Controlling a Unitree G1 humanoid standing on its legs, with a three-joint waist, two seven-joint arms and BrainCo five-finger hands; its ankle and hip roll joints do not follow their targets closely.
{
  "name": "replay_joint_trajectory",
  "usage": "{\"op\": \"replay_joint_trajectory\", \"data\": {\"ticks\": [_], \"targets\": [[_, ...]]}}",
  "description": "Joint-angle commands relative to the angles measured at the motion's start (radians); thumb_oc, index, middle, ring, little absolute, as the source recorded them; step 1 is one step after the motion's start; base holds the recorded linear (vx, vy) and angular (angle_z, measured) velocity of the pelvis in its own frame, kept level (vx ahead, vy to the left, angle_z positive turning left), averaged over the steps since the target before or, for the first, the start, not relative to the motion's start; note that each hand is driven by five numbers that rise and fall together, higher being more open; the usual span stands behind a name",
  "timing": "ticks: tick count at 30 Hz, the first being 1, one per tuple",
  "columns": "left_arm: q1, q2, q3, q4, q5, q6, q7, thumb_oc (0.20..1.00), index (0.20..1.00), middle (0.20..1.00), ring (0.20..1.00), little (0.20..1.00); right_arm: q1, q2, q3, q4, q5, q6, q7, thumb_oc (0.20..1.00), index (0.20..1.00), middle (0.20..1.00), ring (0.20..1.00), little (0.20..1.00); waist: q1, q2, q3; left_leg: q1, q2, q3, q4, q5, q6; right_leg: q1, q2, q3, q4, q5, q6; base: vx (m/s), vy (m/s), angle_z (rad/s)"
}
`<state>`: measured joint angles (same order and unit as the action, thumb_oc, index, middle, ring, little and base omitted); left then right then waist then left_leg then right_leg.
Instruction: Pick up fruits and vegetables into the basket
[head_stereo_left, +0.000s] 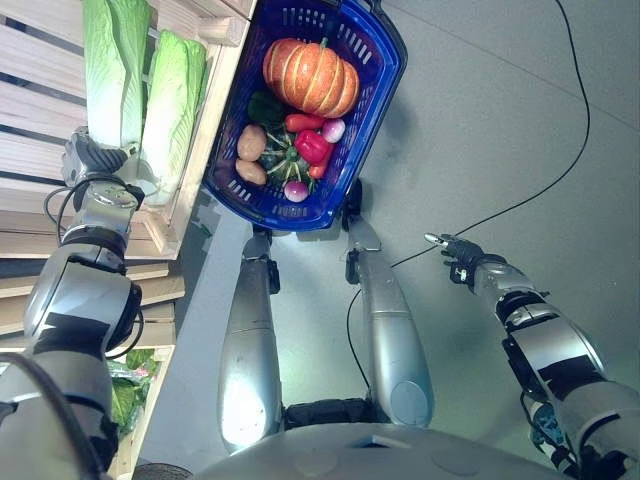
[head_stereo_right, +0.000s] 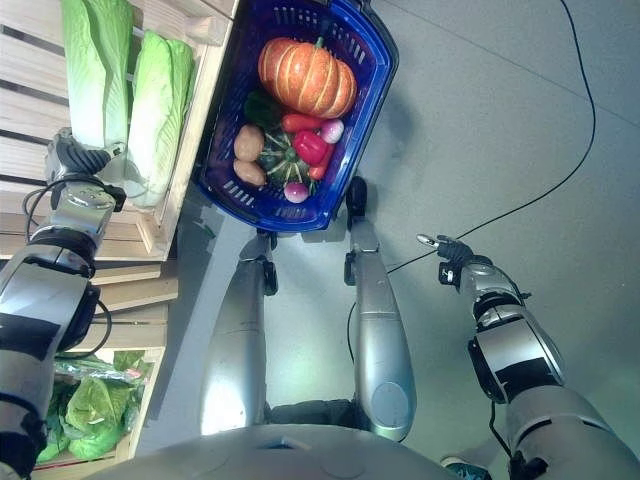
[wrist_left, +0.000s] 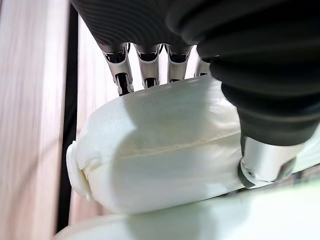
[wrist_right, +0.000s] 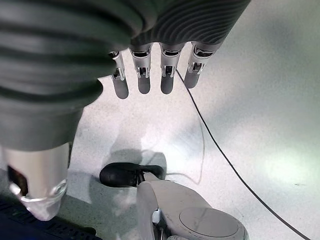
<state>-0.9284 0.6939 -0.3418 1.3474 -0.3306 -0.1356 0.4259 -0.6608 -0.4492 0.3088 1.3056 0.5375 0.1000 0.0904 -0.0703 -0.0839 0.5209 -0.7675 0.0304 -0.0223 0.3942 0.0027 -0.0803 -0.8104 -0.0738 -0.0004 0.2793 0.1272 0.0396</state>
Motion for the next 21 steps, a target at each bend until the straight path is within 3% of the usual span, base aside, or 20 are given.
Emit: {"op": "replay_joint_trajectory", "data": {"ticks": [1, 5, 13, 21], "targets": [[0.05, -0.094, 0.115, -0.039, -0.157, -0.127, -0.032, 0.2, 0.2, 0.2, 0.2, 0.2, 0.071, -0.04, -0.012, 0.012, 0.05, -0.046, -0.022, 1.0, 1.0, 1.0, 1.0, 1.0, 0.003, 0.057, -0.001, 0.025, -0.041, 0.013, -0.088, 0.034, 0.014, 0.057, 0.057, -0.055, 0.084, -0.155, 0.003, -0.02, -0.063, 0.01], [0.098, -0.094, 0.167, -0.105, -0.181, -0.207, -0.017, 0.2, 0.2, 0.2, 0.2, 0.2, 0.078, -0.039, -0.035, -0.019, 0.089, -0.095, -0.038, 1.0, 1.0, 1.0, 1.0, 1.0, 0.013, 0.059, -0.001, 0.047, -0.042, 0.011, -0.097, 0.031, 0.014, 0.08, 0.056, -0.062, 0.076, -0.157, 0.001, -0.02, -0.062, 0.0], [0.198, -0.094, 0.204, -0.321, -0.111, -0.278, 0.064, 0.2, 0.2, 0.2, 0.2, 0.2, 0.093, -0.051, -0.08, -0.129, 0.174, -0.209, -0.077, 1.0, 1.0, 1.0, 1.0, 1.0, 0.031, 0.067, -0.001, 0.078, -0.045, 0.009, -0.109, 0.025, 0.014, 0.119, 0.052, -0.07, 0.061, -0.161, -0.001, -0.02, -0.036, 0.01], [0.227, -0.086, 0.183, -0.512, 0.002, -0.29, 0.119, 0.2, 0.2, 0.2, 0.2, 0.2, 0.1, -0.054, -0.109, -0.298, 0.2, -0.281, -0.144, 1.0, 1.0, 1.0, 1.0, 1.0, 0.039, 0.076, -0.001, 0.091, -0.048, 0.01, -0.117, 0.024, 0.016, 0.136, 0.05, -0.077, 0.055, -0.162, -0.002, -0.01, -0.003, 0.01]]}}
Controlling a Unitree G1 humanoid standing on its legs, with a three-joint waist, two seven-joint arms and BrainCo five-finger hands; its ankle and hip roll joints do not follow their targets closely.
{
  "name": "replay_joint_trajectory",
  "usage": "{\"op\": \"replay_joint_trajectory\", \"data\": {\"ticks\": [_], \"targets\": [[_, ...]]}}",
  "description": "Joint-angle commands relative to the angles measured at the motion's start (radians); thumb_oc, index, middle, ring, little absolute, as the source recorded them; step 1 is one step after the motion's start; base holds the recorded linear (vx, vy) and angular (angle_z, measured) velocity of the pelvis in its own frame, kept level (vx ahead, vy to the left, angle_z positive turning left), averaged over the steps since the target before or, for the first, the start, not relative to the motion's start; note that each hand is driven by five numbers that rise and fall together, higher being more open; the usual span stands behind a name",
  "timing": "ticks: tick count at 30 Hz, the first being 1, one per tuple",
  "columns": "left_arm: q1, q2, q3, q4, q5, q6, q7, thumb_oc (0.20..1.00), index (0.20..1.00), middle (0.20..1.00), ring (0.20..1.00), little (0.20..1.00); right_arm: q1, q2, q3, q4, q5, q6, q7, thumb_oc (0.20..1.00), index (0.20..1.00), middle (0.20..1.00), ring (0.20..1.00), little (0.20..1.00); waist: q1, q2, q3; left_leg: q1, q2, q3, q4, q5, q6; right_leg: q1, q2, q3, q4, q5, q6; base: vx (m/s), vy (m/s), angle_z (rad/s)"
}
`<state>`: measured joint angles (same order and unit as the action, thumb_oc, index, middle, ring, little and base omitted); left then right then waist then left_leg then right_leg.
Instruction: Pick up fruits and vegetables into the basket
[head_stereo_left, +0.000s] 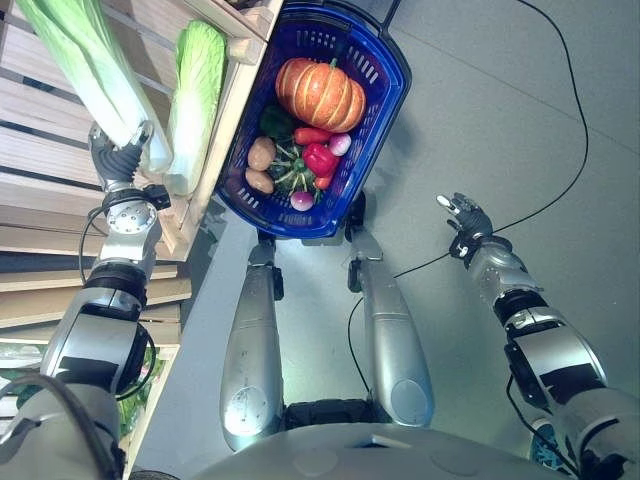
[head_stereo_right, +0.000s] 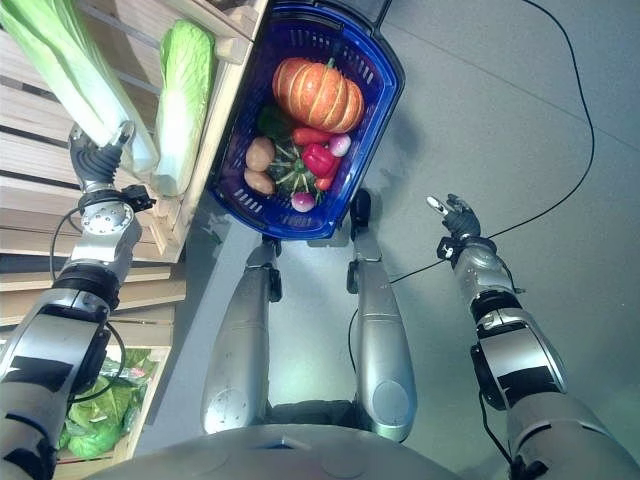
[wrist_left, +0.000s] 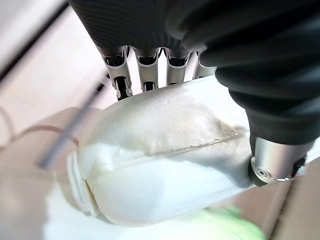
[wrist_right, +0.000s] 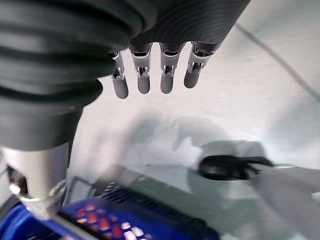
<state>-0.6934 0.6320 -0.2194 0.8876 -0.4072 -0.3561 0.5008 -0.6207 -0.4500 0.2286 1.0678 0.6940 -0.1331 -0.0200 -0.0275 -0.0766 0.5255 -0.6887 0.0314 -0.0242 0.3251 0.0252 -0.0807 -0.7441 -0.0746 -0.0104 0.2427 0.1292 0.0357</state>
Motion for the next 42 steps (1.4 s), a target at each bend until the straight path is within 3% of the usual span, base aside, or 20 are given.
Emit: {"op": "replay_joint_trajectory", "data": {"ticks": [1, 15, 27, 42], "targets": [[-0.008, -0.02, 0.053, -0.071, 0.097, -0.065, 0.044, 0.2, 0.2, 0.2, 0.2, 0.2, 0.06, -0.053, -0.031, -0.081, 0.044, -0.055, -0.041, 1.0, 1.0, 1.0, 1.0, 1.0, -0.004, 0.069, -0.006, 0.012, -0.049, 0.013, -0.049, 0.002, 0.017, 0.07, 0.05, -0.068, 0.092, -0.164, 0.002, 0.0, 0.0, 0.0], [-0.011, 0.035, -0.049, -0.241, 0.244, 0.057, -0.049, 0.2, 0.2, 0.2, 0.2, 0.2, 0.088, -0.068, -0.041, -0.364, 0.016, -0.105, -0.142, 1.0, 1.0, 1.0, 1.0, 1.0, -0.014, 0.092, -0.006, 0.021, -0.051, 0.029, -0.068, 0.009, 0.019, 0.077, 0.041, -0.073, 0.076, -0.154, 0.01, 0.0, 0.009, 0.0], [0.008, 0.077, -0.098, -0.408, 0.244, 0.011, -0.222, 0.2, 0.2, 0.2, 0.2, 0.2, 0.108, -0.068, -0.042, -0.502, -0.016, -0.126, -0.146, 1.0, 1.0, 1.0, 1.0, 1.0, -0.016, 0.109, -0.006, 0.027, -0.052, 0.041, -0.081, 0.014, 0.019, 0.083, 0.029, -0.076, 0.063, -0.146, 0.019, 0.0, 0.001, 0.0], [0.005, 0.111, -0.201, -0.559, 0.21, 0.045, -0.44, 0.2, 0.2, 0.2, 0.2, 0.2, 0.108, -0.069, 0.01, -0.677, 0.066, -0.139, -0.02, 1.0, 1.0, 1.0, 1.0, 1.0, -0.02, 0.109, -0.006, 0.042, -0.046, 0.055, -0.102, 0.022, 0.02, 0.094, 0.026, -0.077, 0.046, -0.135, 0.03, 0.0, 0.0, 0.0]]}}
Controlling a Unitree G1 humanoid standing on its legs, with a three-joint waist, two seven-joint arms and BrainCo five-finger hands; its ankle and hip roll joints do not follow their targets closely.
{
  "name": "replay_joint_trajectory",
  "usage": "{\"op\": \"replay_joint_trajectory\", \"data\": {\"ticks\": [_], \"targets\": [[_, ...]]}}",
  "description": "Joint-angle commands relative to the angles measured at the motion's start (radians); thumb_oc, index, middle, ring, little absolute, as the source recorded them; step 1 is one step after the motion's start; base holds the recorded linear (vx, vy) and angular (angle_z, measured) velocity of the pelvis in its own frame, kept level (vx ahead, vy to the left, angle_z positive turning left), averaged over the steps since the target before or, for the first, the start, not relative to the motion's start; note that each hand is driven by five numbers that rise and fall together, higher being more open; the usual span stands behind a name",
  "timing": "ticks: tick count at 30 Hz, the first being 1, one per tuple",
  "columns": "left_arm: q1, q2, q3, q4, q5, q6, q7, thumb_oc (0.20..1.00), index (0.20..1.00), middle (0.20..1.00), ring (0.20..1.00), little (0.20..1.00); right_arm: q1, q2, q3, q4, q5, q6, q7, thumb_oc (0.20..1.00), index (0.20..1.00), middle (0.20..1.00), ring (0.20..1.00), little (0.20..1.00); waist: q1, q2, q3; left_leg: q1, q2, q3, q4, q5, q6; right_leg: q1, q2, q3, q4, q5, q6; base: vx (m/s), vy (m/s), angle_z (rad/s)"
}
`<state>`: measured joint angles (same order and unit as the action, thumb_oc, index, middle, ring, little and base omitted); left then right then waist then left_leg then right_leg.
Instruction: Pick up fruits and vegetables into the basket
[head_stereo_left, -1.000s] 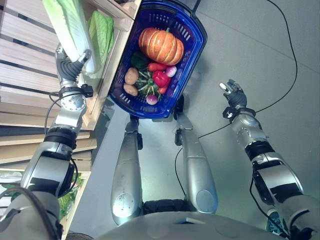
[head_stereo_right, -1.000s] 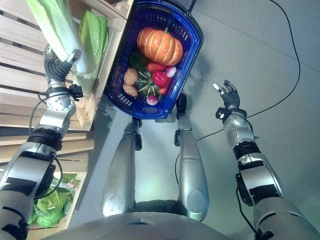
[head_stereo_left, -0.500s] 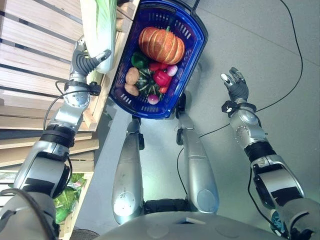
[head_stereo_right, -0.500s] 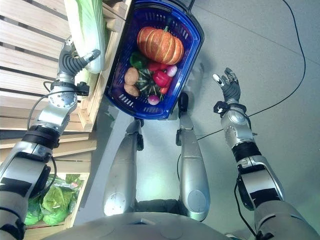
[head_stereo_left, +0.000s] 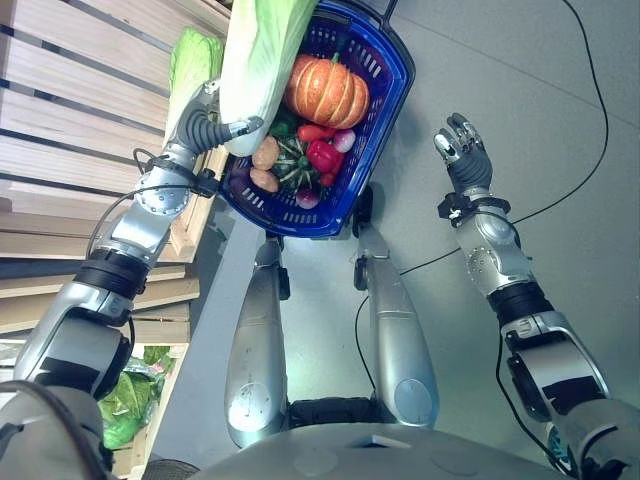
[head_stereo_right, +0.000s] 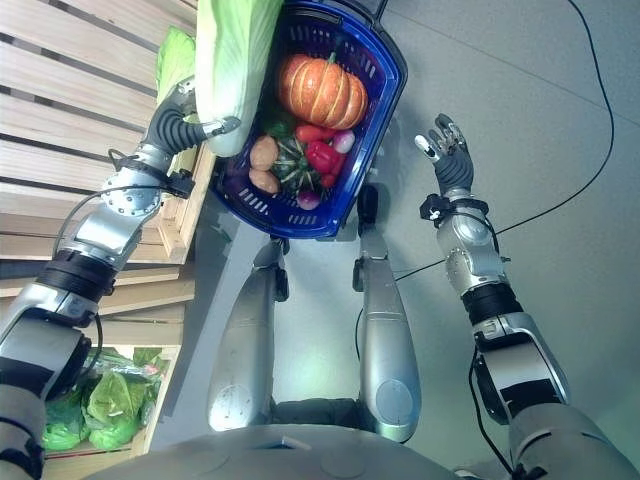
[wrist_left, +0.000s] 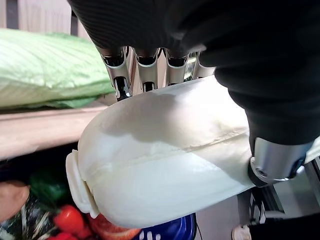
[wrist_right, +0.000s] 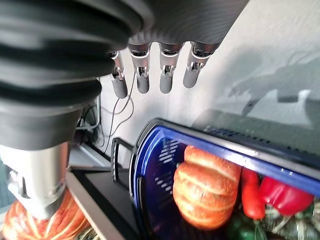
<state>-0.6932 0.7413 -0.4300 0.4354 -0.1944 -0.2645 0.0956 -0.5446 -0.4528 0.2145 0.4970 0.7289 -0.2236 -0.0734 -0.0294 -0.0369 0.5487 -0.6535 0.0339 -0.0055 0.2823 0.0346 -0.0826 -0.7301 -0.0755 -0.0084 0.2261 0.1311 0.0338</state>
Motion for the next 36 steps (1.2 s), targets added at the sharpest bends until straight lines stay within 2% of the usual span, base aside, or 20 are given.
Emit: {"op": "replay_joint_trajectory", "data": {"ticks": [1, 9, 14, 25, 36], "targets": [[0.005, 0.001, -0.007, -0.117, -0.011, -0.044, -0.056, 0.2, 0.2, 0.2, 0.2, 0.2, 0.03, -0.066, 0.035, -0.13, 0.038, -0.038, 0.041, 1.0, 1.0, 1.0, 1.0, 1.0, -0.02, 0.069, -0.029, 0.009, -0.047, 0.038, -0.062, 0.014, 0.023, 0.081, 0.028, -0.078, 0.061, -0.135, 0.033, 0.0, 0.0, 0.0], [-0.005, -0.005, -0.088, -0.162, -0.012, -0.016, -0.127, 0.2, 0.2, 0.2, 0.2, 0.2, 0.019, -0.067, 0.094, -0.208, 0.08, -0.023, 0.083, 1.0, 1.0, 1.0, 1.0, 1.0, -0.022, 0.059, -0.029, 0.012, -0.042, 0.043, -0.074, 0.018, 0.025, 0.078, 0.032, -0.075, 0.054, -0.126, 0.039, 0.0, 0.0, 0.0], [-0.01, -0.013, -0.134, -0.174, -0.006, -0.005, -0.168, 0.2, 0.2, 0.2, 0.2, 0.2, 0.009, -0.065, 0.131, -0.257, 0.106, 0.01, 0.12, 1.0, 1.0, 1.0, 1.0, 1.0, -0.024, 0.05, -0.029, 0.009, -0.04, 0.044, -0.075, 0.02, 0.026, 0.074, 0.035, -0.073, 0.053, -0.122, 0.041, 0.0, 0.0, 0.0], [-0.02, -0.022, -0.214, -0.22, -0.013, -0.006, -0.27, 0.2, 0.2, 0.2, 0.2, 0.2, -0.02, -0.083, 0.211, -0.32, 0.154, 0.032, 0.144, 1.0, 1.0, 1.0, 1.0, 1.0, -0.02, 0.037, -0.029, 0.01, -0.036, 0.046, -0.081, 0.02, 0.027, 0.071, 0.036, -0.073, 0.048, -0.113, 0.047, 0.0, 0.0, 0.0], [-0.03, -0.008, -0.264, -0.254, -0.004, 0.002, -0.3, 0.2, 0.2, 0.2, 0.2, 0.2, -0.032, -0.108, 0.254, -0.373, 0.232, 0.048, 0.202, 1.0, 1.0, 1.0, 1.0, 1.0, -0.017, 0.026, -0.029, 0.004, -0.034, 0.043, -0.079, 0.018, 0.026, 0.066, 0.038, -0.074, 0.047, -0.108, 0.051, 0.0, 0.0, 0.0]]}}
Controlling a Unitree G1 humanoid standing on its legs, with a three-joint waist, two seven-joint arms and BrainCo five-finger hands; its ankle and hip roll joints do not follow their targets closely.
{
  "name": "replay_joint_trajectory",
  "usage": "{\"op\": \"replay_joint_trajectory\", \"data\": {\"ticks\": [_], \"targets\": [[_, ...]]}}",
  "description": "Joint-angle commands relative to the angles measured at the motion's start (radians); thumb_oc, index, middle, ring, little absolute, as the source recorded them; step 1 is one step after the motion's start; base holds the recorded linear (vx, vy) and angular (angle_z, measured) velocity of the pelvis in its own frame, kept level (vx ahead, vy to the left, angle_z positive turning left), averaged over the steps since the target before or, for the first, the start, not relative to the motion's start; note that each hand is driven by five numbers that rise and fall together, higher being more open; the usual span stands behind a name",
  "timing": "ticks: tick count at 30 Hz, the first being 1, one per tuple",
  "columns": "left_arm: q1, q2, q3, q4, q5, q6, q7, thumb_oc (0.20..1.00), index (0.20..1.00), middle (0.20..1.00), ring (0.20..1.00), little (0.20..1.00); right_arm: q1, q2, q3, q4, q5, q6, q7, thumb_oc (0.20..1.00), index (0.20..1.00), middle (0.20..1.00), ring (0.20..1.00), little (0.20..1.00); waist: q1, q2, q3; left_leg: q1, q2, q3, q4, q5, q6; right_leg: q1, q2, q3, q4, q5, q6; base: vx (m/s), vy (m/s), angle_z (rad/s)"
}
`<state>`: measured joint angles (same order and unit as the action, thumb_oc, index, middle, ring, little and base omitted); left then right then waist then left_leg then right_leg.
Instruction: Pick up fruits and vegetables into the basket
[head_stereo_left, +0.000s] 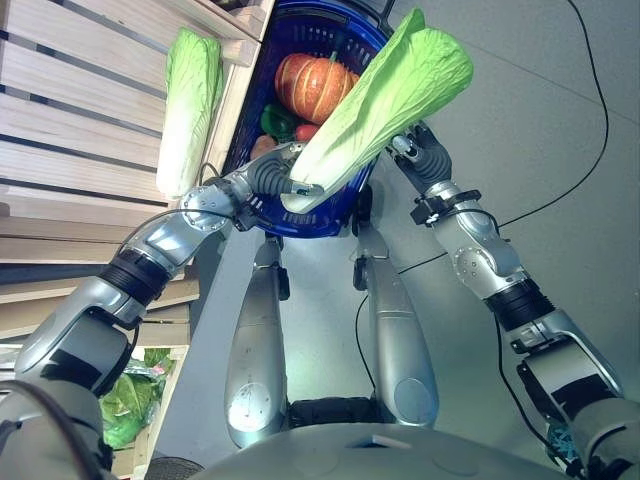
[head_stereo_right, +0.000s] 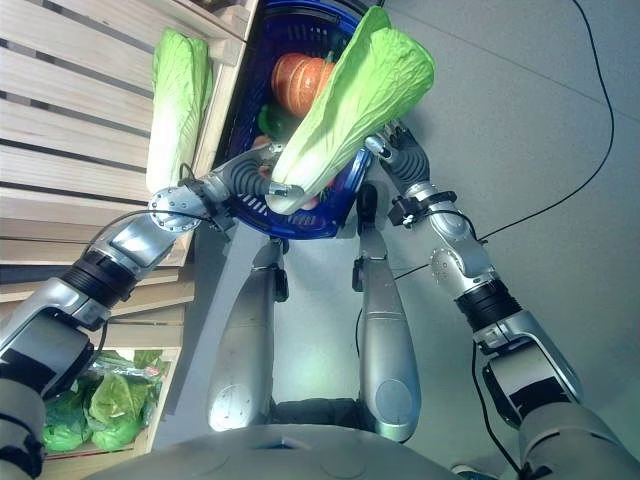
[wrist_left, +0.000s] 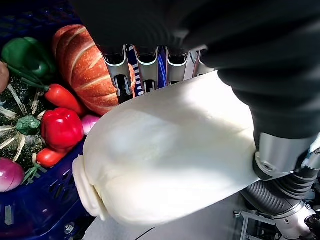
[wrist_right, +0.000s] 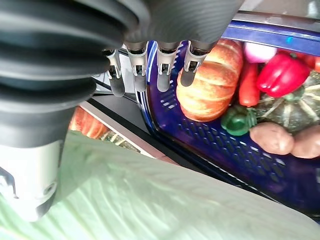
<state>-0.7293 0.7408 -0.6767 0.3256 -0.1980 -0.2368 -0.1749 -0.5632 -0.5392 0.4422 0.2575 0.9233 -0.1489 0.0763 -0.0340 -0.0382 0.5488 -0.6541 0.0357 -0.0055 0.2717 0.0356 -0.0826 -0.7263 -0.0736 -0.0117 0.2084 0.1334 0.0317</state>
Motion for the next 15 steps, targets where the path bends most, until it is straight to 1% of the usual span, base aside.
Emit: {"op": "replay_joint_trajectory", "data": {"ticks": [1, 7, 15], "targets": [[0.007, -0.007, -0.018, -0.146, 0.002, -0.021, -0.032, 0.2, 0.2, 0.2, 0.2, 0.2, -0.014, -0.024, 0.027, -0.141, 0.044, -0.025, 0.056, 1.0, 1.0, 1.0, 1.0, 1.0, -0.012, 0.026, -0.029, 0.005, -0.036, 0.042, -0.069, 0.018, 0.026, 0.064, 0.037, -0.071, 0.064, -0.11, 0.053, 0.0, 0.0, 0.0], [0.004, 0.002, -0.034, -0.154, 0.029, 0.023, -0.038, 0.2, 0.2, 0.2, 0.2, 0.2, -0.017, -0.038, 0.045, -0.189, 0.056, -0.013, 0.08, 1.0, 1.0, 1.0, 1.0, 1.0, -0.011, 0.019, -0.029, 0.001, -0.035, 0.04, -0.068, 0.018, 0.026, 0.061, 0.038, -0.071, 0.064, -0.109, 0.055, 0.0, 0.0, 0.0], [0.0, 0.014, -0.043, -0.143, 0.049, 0.057, -0.024, 0.2, 0.2, 0.2, 0.2, 0.2, -0.027, -0.055, 0.068, -0.217, 0.081, -0.021, 0.118, 1.0, 1.0, 1.0, 1.0, 1.0, -0.008, 0.014, -0.029, 0.003, -0.034, 0.037, -0.07, 0.018, 0.025, 0.064, 0.039, -0.072, 0.06, -0.109, 0.056, 0.0, 0.0, 0.0]]}}
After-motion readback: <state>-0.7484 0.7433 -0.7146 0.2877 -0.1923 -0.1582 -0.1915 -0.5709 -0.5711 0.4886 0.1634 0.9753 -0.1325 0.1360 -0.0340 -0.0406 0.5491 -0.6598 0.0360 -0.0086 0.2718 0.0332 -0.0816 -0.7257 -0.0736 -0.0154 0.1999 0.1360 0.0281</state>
